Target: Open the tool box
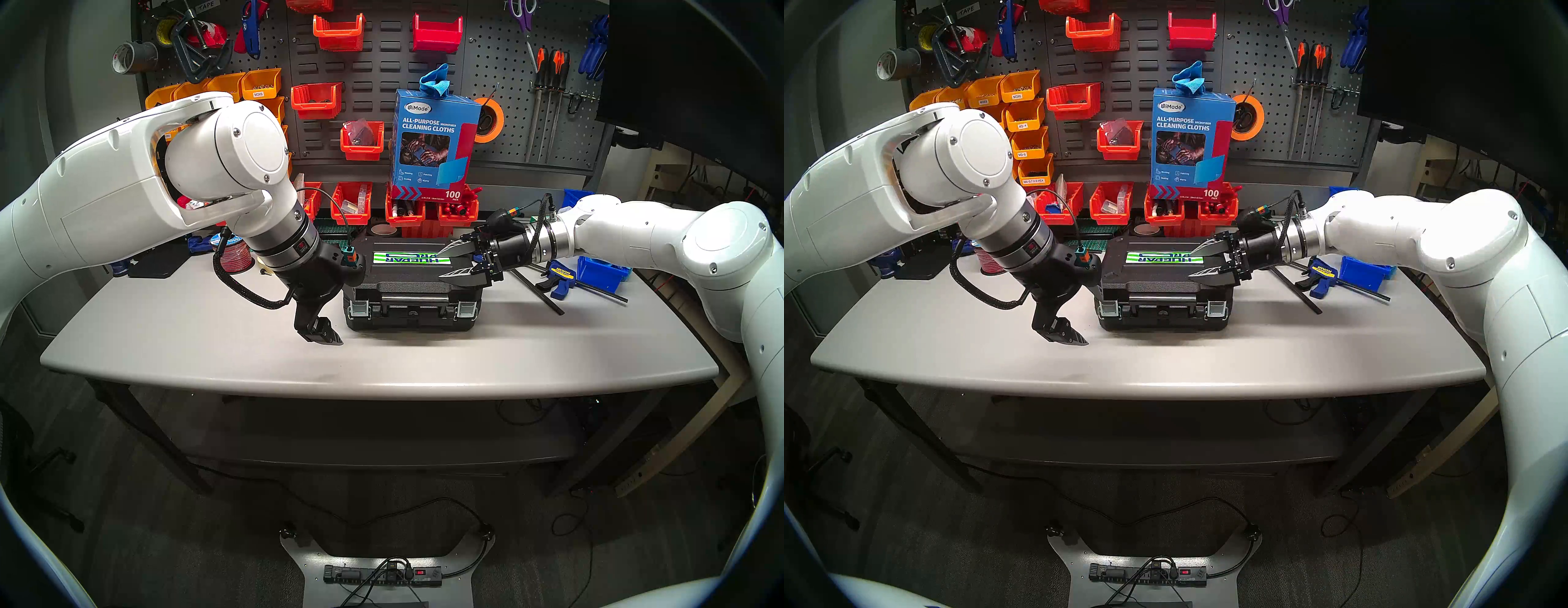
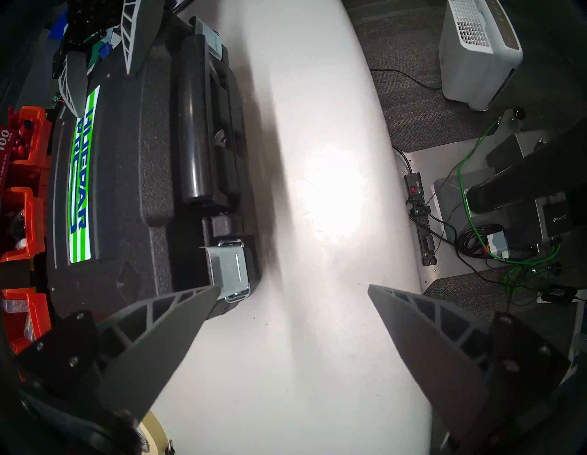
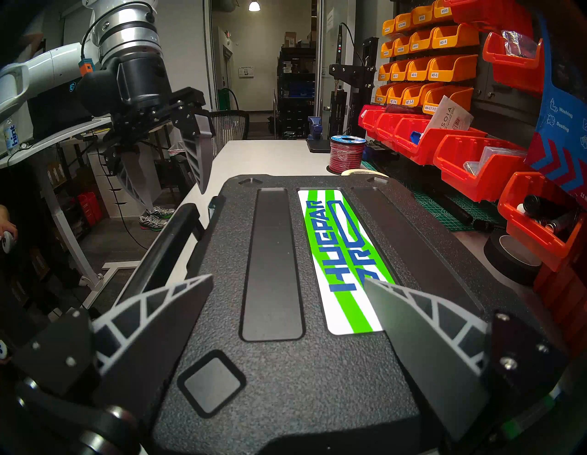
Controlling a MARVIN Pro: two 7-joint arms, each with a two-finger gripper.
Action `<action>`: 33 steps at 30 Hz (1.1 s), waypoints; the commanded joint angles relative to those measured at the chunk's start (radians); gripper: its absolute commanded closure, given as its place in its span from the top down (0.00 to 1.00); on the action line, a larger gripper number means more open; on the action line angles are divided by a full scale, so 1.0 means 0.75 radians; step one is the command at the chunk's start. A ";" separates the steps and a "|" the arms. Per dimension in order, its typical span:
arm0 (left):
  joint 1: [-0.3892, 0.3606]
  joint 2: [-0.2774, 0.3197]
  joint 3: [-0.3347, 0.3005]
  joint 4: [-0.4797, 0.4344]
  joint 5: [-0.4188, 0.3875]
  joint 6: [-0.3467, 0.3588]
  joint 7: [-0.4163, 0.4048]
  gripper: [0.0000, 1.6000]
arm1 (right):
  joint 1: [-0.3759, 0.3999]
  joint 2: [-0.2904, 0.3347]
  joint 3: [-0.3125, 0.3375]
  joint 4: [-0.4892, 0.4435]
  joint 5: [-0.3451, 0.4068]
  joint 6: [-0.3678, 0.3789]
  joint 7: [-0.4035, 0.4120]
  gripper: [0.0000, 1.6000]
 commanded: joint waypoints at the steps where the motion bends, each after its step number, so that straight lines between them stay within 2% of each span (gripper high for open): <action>1: -0.073 -0.050 0.010 0.031 -0.009 0.003 -0.120 1.00 | -0.025 -0.001 -0.027 -0.003 -0.027 0.002 0.012 1.00; 9: -0.082 -0.086 0.036 0.048 -0.010 0.027 -0.066 1.00 | -0.025 -0.002 -0.031 -0.002 -0.023 0.001 0.012 1.00; 29: -0.110 -0.105 0.129 0.028 0.003 0.046 -0.024 1.00 | -0.024 -0.005 -0.041 0.000 -0.013 -0.001 0.012 1.00; 33: -0.120 -0.115 0.130 0.040 0.014 0.051 0.021 1.00 | -0.023 -0.005 -0.045 -0.003 -0.010 -0.002 0.012 1.00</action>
